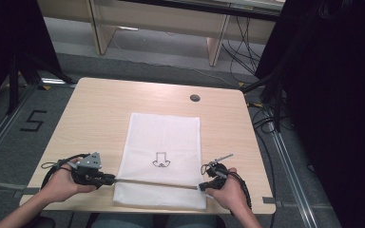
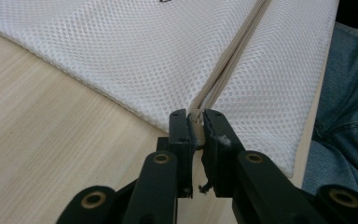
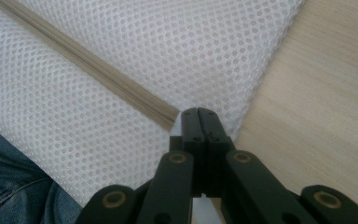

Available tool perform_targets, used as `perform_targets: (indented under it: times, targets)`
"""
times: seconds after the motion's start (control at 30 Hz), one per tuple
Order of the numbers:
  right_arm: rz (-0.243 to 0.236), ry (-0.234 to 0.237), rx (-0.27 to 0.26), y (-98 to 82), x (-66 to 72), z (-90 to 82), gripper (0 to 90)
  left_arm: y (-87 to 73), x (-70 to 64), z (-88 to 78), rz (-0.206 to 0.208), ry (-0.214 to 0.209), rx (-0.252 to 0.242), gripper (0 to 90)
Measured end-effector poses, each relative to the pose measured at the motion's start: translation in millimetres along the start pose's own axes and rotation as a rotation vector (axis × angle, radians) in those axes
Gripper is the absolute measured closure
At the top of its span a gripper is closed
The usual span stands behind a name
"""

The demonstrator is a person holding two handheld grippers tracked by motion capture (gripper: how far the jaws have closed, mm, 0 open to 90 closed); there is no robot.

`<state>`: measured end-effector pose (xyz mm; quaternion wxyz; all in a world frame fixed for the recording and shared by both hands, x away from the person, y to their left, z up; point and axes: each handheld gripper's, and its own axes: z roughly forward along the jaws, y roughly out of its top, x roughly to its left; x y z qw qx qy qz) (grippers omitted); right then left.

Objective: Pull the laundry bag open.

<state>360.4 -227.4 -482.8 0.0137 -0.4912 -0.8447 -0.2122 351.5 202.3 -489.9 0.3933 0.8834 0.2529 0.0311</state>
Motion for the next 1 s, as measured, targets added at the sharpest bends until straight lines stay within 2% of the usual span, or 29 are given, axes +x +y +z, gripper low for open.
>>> perform_targets:
  times: [0.03, 0.1, 0.2, 0.23, 0.27, 0.3, 0.4, 0.43, 0.47, 0.5, 0.53, 0.57, 0.6, 0.63, 0.67, 0.7, 0.73, 0.77, 0.8, 0.83, 0.9, 0.93, 1.0]
  targets:
    - [-0.020, 0.005, -0.015, -0.2, -0.7, 0.9, 90.0, -0.1, -0.1, 0.5, -0.009, 0.002, -0.001, 82.0]
    - [-0.019, 0.001, -0.011, -0.1, -0.2, 0.7, 90.0, -0.1, 0.7, 1.4, -0.009, 0.016, 0.004, 81.9]
    - [-0.020, 0.006, -0.016, -0.3, -1.0, 0.8, 90.0, -0.1, 0.1, 3.5, 0.000, 0.022, 0.006, 81.8]
    - [-0.020, 0.007, -0.016, -0.4, -1.1, 0.8, 90.0, -0.1, 1.2, 3.7, 0.021, 0.035, 0.018, 81.8]
    - [-0.023, 0.009, -0.021, -0.8, -1.3, 0.8, 90.0, -0.2, 1.3, 4.3, 0.021, 0.032, 0.018, 81.8]
    - [-0.023, 0.008, -0.022, -1.0, -1.1, 0.7, 90.0, -0.8, 0.1, 5.1, 0.000, 0.034, 0.018, 81.7]
    - [-0.023, -0.003, -0.022, -2.0, 0.9, 0.2, 90.0, -1.1, 2.0, 5.9, 0.024, 0.039, 0.026, 81.5]
    - [-0.036, -0.002, -0.031, -2.2, 1.4, 0.4, 90.0, -1.4, 1.6, 6.3, 0.014, 0.037, 0.020, 81.5]
    - [-0.026, -0.013, -0.030, -2.6, 3.4, -0.2, 88.2, -1.7, 0.9, 6.5, -0.004, 0.043, 0.020, 81.3]
    - [-0.031, -0.012, -0.031, -2.8, 3.8, -1.1, 85.6, -1.8, 2.5, 5.9, 0.003, 0.049, 0.026, 81.0]
    - [-0.042, -0.006, -0.052, -2.8, 4.3, -2.2, 82.8, -2.2, 2.4, 5.6, -0.010, 0.055, 0.022, 79.9]
    - [-0.005, -0.003, -0.046, -3.1, 7.6, -3.9, 81.9, -2.4, 3.9, 4.6, -0.005, 0.065, 0.022, 78.9]
    - [-0.061, -0.014, -0.081, -2.8, 4.2, -4.3, 81.8, -3.0, 4.2, 2.8, -0.031, 0.057, 0.003, 78.3]
    - [-0.059, -0.019, -0.099, -2.9, 3.8, -7.8, 81.7, -3.0, 5.3, 1.6, -0.037, 0.057, -0.005, 76.5]
    - [-0.036, -0.027, -0.096, -3.1, 4.8, -10.4, 81.6, -2.9, 5.9, 0.4, -0.051, 0.054, -0.017, 75.0]
    - [-0.053, -0.021, -0.124, -3.4, 2.9, -11.9, 81.2, -2.6, 5.4, -0.4, -0.071, 0.041, -0.035, 73.6]
    - [-0.040, -0.024, -0.134, -3.7, 2.5, -14.0, 80.5, -2.1, 6.1, -1.7, -0.069, 0.042, -0.044, 72.4]
    - [-0.033, -0.031, -0.149, -4.1, 1.5, -15.6, 79.8, -1.5, 4.9, -2.0, -0.101, 0.031, -0.075, 71.0]
    - [-0.036, -0.035, -0.172, -4.3, 0.0, -16.3, 78.9, -1.1, 6.8, -3.8, -0.095, 0.034, -0.082, 69.1]
    - [-0.041, -0.038, -0.178, -4.4, -1.4, -17.0, 78.7, -0.8, 6.9, -4.3, -0.110, 0.031, -0.104, 67.3]
    - [-0.015, -0.040, -0.191, -5.3, -0.5, -18.8, 77.6, -0.7, 9.9, -6.3, -0.118, 0.039, -0.152, 63.4]
    - [-0.017, -0.042, -0.195, -5.2, -1.2, -19.3, 76.7, -0.9, 11.5, -7.7, -0.145, 0.042, -0.187, 61.7]
    - [-0.032, -0.044, -0.223, -4.5, -3.5, -18.5, 73.9, -0.9, 15.7, -10.2, -0.167, 0.062, -0.238, 56.9]
